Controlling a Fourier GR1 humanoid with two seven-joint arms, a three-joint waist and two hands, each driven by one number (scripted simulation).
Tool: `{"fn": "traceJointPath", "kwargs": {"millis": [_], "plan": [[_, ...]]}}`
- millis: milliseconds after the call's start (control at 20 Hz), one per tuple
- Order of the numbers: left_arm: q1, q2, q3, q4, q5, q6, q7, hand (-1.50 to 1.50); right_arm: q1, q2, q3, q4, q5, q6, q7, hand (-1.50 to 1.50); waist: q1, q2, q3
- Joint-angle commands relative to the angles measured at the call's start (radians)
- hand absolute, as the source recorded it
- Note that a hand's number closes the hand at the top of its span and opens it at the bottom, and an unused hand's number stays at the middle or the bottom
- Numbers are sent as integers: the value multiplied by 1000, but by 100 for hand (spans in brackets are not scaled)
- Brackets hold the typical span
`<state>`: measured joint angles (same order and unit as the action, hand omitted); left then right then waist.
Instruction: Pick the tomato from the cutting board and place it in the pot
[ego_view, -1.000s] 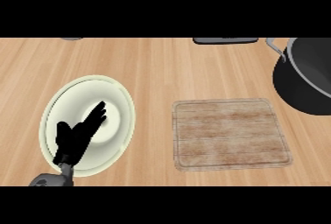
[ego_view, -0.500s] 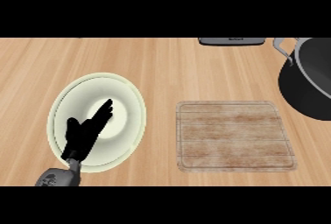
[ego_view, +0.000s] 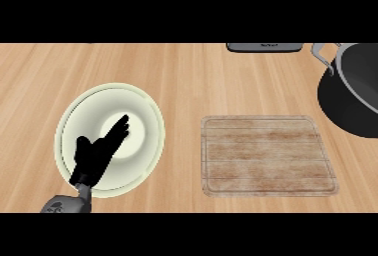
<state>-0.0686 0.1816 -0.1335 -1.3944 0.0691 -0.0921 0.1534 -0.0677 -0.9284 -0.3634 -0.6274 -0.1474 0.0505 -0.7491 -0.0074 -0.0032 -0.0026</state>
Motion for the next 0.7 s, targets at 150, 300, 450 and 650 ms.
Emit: {"fn": "traceJointPath", "kwargs": {"millis": [150,300,450,650], "plan": [[69,17,7,-10,-7,-26,-45,0,-13,-55,55,-340,26,-85,346,150,2,-3,-1],[-12,-1,19,61,-18,-22,-49,0,-109,-91,123,-310,107,-69,444,150,14,4,1],[-41,-30,-1,61,-44,4,-33,0,-207,-90,191,-385,152,-73,620,150,17,5,1],[-15,-4,16,42,-19,-43,-49,0,-336,-35,297,-301,279,-94,647,150,37,10,2]]}}
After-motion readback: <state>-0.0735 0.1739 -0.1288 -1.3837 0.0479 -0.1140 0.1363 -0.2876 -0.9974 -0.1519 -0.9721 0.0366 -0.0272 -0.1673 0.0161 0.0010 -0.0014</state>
